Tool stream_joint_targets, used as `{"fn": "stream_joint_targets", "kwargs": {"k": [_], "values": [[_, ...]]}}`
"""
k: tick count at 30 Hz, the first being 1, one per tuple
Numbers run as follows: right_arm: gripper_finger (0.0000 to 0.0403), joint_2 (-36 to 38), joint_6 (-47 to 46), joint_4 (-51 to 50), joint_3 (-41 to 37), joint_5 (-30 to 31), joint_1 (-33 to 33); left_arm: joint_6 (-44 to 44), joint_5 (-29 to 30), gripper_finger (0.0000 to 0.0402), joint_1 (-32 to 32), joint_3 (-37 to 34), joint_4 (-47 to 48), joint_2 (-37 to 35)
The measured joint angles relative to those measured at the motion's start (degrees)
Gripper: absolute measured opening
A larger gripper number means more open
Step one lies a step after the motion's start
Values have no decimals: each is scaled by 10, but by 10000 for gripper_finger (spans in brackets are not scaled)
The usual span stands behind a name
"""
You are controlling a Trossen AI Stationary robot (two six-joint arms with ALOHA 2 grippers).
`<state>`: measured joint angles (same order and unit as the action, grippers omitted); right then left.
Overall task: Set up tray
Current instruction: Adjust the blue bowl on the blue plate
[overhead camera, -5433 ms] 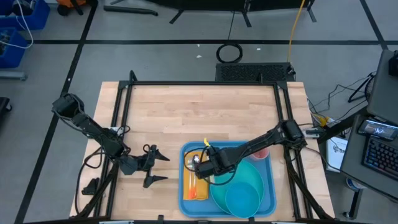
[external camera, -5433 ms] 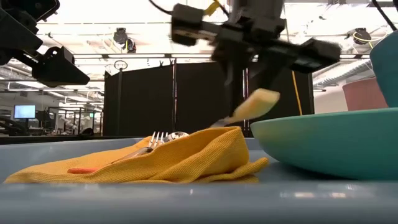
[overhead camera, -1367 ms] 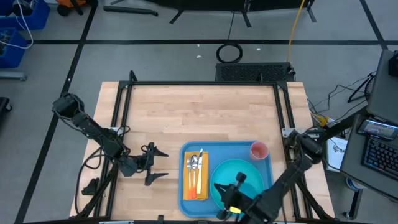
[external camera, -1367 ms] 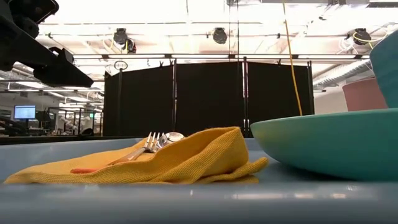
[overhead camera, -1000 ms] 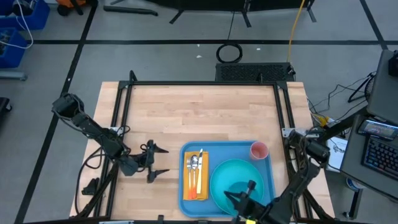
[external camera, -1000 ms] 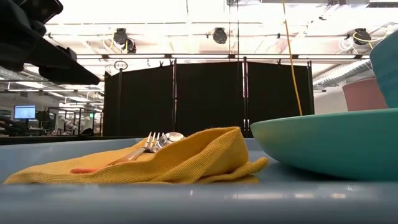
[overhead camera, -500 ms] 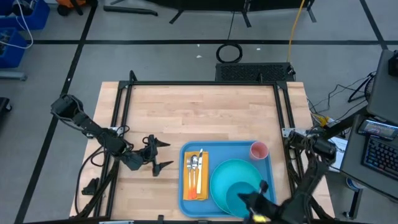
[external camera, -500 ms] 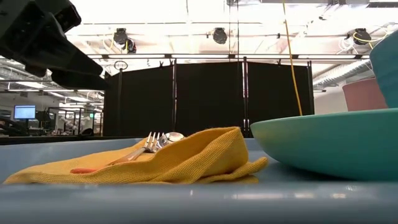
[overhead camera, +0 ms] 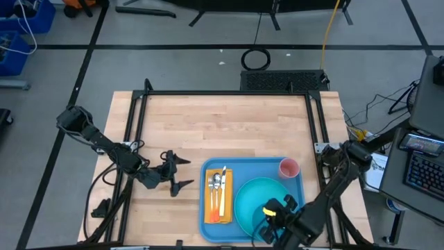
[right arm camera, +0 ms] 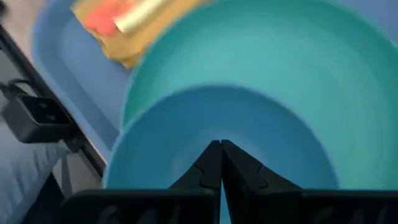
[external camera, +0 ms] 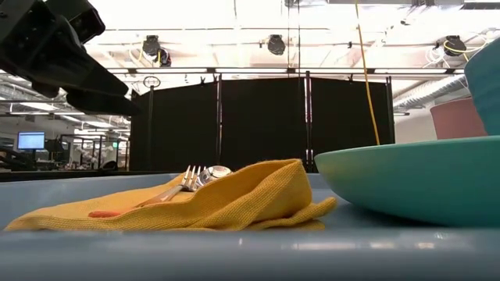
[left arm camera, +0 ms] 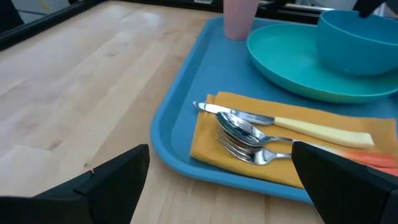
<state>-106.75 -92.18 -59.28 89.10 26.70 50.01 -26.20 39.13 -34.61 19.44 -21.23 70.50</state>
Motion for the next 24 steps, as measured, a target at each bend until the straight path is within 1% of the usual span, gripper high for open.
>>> {"fn": "stream_joint_targets", "kwargs": {"k": [1,4,6,11,18,24], "values": [[0,0,1,-1,0,-17,-5,0,-4,397,0,0,0,0],[0,0,11,2,-1,-31,-16,0,-15,397,0,0,0,0],[0,0,9,0,-5,-55,-22,-2,-17,397,0,0,0,0],[0,0,13,21,-31,-91,-32,-8,-16,397,0,0,0,0],[0,0,17,52,-68,-90,-43,-7,-16,397,0,0,0,0],[0,0,38,85,-94,-89,-59,-6,-16,397,0,0,0,0]]}}
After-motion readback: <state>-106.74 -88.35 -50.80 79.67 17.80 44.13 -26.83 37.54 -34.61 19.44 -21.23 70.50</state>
